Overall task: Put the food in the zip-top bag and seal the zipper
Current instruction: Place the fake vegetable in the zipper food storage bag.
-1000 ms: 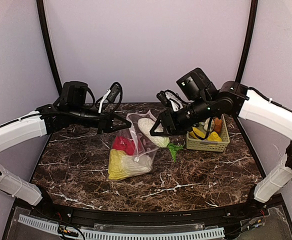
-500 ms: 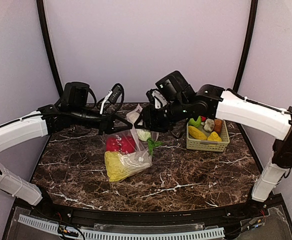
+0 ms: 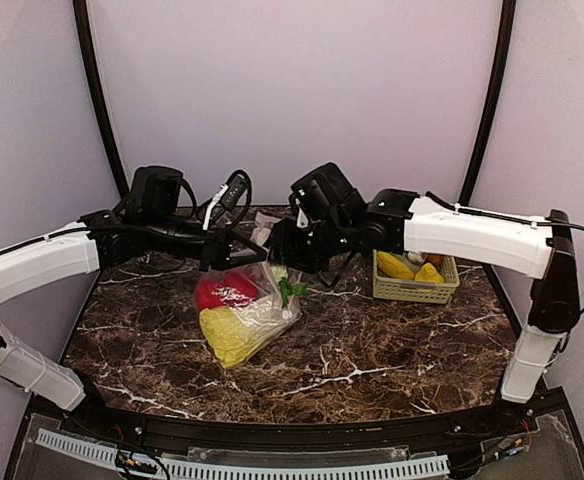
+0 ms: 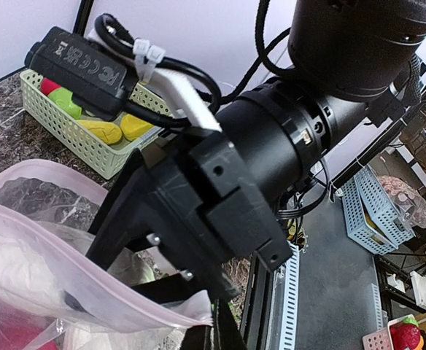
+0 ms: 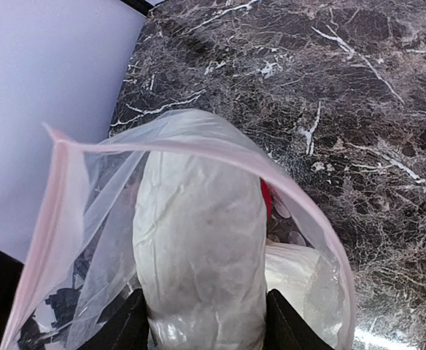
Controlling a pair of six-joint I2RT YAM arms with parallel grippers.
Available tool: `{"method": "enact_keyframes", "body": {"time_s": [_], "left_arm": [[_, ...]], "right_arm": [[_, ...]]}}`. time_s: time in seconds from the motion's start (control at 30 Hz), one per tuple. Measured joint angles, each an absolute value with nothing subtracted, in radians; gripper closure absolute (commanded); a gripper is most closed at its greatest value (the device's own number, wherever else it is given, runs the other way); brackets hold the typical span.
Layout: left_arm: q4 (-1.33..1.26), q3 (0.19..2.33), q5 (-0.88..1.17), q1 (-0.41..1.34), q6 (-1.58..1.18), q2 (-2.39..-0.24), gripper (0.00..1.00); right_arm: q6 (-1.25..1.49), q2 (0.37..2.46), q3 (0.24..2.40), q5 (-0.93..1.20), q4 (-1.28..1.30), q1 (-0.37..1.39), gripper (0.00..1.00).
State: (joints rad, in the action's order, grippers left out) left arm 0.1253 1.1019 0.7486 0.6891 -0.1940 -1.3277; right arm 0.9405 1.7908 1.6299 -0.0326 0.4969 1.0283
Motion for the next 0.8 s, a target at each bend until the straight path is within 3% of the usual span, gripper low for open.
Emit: {"method": "enact_keyframes", "body": {"time_s": [0.57, 0.8], "left_arm": [[0.124, 1.093, 0.747, 0.690, -0.189, -1.309, 0.99], [0.124, 1.093, 0.736, 0.687, -0.185, -1.307, 0.99]], "right_arm": [[0.942, 1.871, 1.631, -0.091, 0.486, 1.057, 0.26], [0.899, 1.845, 1.630, -0.118, 0.500, 1.060, 0.21]]}}
